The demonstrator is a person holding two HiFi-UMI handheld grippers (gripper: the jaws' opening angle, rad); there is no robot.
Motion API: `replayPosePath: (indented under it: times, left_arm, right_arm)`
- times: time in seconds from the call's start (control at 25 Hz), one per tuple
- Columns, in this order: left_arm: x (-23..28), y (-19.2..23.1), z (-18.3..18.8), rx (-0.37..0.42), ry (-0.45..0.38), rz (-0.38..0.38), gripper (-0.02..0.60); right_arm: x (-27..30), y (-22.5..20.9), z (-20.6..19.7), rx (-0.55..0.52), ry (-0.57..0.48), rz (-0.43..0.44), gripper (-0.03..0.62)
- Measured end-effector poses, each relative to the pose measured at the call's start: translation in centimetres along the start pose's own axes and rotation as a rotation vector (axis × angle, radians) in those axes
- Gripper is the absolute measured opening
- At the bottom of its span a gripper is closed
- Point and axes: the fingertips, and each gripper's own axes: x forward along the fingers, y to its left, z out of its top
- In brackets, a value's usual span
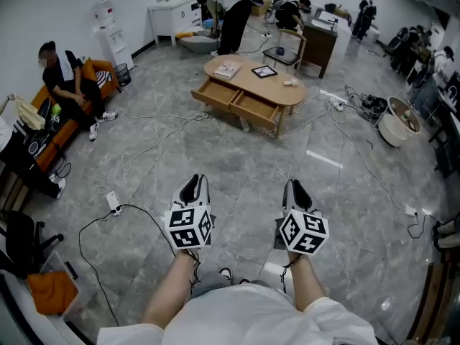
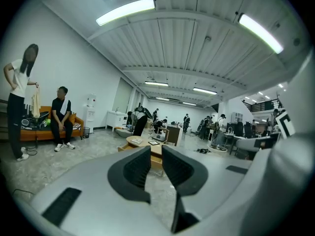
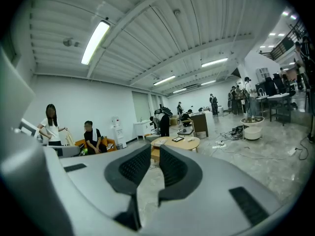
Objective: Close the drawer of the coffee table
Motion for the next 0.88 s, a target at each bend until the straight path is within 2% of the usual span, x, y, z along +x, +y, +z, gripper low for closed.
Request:
replayPosePath:
  times: [0.12, 0.2, 0.36, 0.52, 0.88]
  left_arm:
    - [-0.1, -0.3, 0.1, -0.004, 0.002, -0.013, 0.114]
    - [-0.3, -0.6, 0.0, -0.004, 0.004, -0.028, 0.152]
    - [-0.9, -0.8, -0.1, 0.005, 0.006, -0.054, 0.267]
    - [-1.1, -0.7, -0.1, 0.012, 0.01, -0.056, 0.34]
    - [-2.0, -0.5, -0.4, 0.016, 0.013, -0.034, 0.462]
  right_arm:
    - [-0.2, -0.1, 0.3, -0.002, -0.007, 0.001, 0.077]
    - [-0.4, -0.3, 0.5, 0.0, -0.013, 0.001, 0.112]
    - [-0.9, -0.5, 0.5, -0.003, -0.023, -0.007, 0.179]
    - [-1.1, -0.7, 0.6, -0.007, -0.035, -0.01, 0.253]
    - [-1.8, -1.1, 0.3, -0.016, -0.046, -0.023, 0.435]
